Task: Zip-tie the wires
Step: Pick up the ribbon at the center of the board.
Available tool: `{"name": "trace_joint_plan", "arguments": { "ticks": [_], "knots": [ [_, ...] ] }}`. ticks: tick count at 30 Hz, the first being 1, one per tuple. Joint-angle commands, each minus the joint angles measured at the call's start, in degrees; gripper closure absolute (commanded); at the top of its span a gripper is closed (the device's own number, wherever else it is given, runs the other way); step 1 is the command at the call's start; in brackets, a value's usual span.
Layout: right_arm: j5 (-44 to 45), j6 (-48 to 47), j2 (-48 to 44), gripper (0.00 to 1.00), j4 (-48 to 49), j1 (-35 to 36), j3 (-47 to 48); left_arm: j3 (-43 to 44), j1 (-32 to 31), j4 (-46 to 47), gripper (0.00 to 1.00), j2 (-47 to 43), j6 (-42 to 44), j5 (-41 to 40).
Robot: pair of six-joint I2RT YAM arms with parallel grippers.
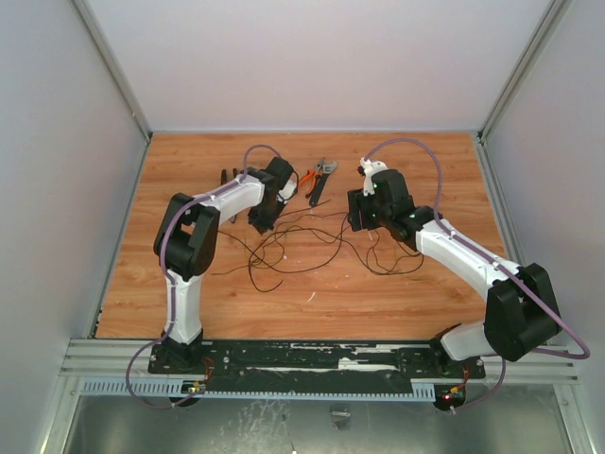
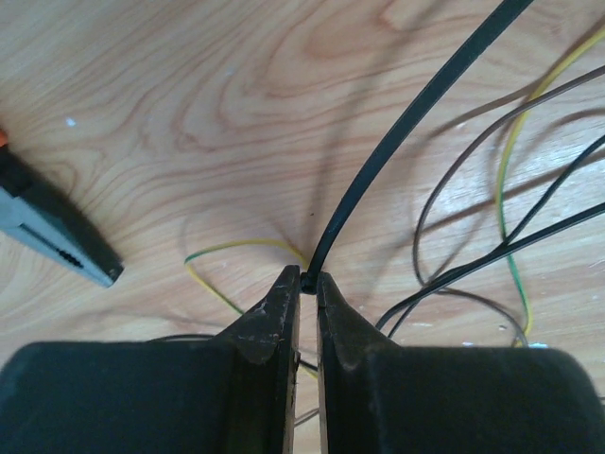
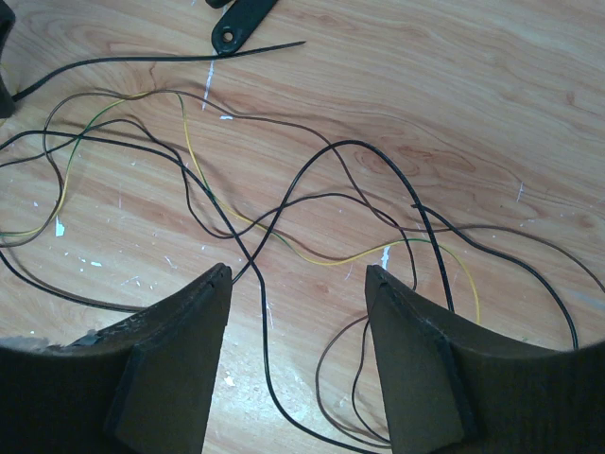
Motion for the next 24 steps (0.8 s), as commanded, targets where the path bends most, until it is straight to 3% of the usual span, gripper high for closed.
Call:
{"name": "trace_joint_plan", "arguments": {
  "ticks": [1,11,18,24],
  "knots": [
    [1.44,-0.27,-0.70,0.40,0.56,0.29,0.12,1.71,0.36,-2.29,1.00,-4.10,0.36,-5.94],
    [3.26,2.50,-2.54,0.32,1.13,0.08,0.03,4.17,3.71,-2.37,1.00,-9.93,0.21,-11.02],
    [-3.14,3.21,-6.27,0.31,4.16,0.05,0.01,6.38,4.52,-0.47,1.00,-13.91,1.52,-10.39],
    [-9.55,3.96,-10.72,0.22,4.43,-3.08,2.87,5.21,2.52,4.18,1.00,-18.34,5.62,-8.84]
  ]
}}
